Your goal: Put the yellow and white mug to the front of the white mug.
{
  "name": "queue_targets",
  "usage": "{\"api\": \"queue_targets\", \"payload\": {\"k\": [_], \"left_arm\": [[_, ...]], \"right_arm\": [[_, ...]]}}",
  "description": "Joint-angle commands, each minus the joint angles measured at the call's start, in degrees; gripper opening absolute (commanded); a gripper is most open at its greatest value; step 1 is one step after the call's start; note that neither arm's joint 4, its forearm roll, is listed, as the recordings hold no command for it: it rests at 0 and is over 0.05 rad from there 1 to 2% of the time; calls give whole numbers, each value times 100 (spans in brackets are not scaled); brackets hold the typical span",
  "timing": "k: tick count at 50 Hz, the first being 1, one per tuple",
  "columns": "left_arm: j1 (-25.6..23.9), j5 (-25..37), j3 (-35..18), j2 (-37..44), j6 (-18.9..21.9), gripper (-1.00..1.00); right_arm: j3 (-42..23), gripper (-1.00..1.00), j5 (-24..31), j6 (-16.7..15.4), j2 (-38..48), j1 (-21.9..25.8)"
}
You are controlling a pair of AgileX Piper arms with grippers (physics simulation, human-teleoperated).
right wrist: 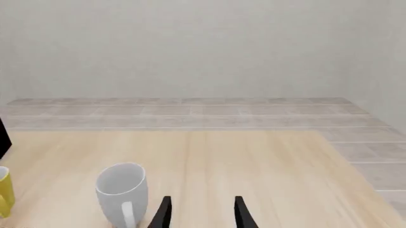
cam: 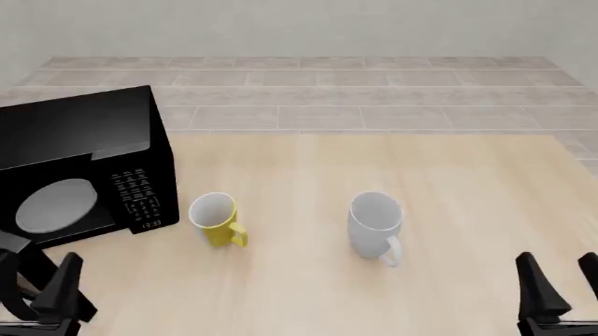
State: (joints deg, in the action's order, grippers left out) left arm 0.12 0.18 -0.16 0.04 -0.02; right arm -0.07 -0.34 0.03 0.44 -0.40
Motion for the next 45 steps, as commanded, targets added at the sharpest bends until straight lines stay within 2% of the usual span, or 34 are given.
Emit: {"api": "queue_targets", "payload": {"k": [1,15,16,17,29,30,32,34,35,38,45], "left_arm": [[-12,-3,16,0,1,100],[-10,-3,16,-1,-3,100],[-10,-2,16,0,-6,100],[-9,10,16,-3,-5,100],[-10,17,16,-3,-3,100],[-10,17,16,-3,-3,100],[-11,-3,15,3,1,100],[-12,-7,16,-3,20,100],[-12,2,16,-3,13,100],[-11,10,16,-3,5,100],[-12,7,16,-3,8,100]], "right_arm": [[-11,100,19,-5,-2,41],[-13,100,19,-7,-1,42],[3,100,-866,214,122,-107],[-9,100,15,-7,1,42],[1,100,14,-3,-2,45],[1,100,9,-1,8,203],[-51,100,-217,237,-42,187],[-357,100,53,204,-16,411],[-694,100,135,234,264,689],[-1059,100,-181,134,1411,1140],[-2020,100,-91,27,2741,1744]]}}
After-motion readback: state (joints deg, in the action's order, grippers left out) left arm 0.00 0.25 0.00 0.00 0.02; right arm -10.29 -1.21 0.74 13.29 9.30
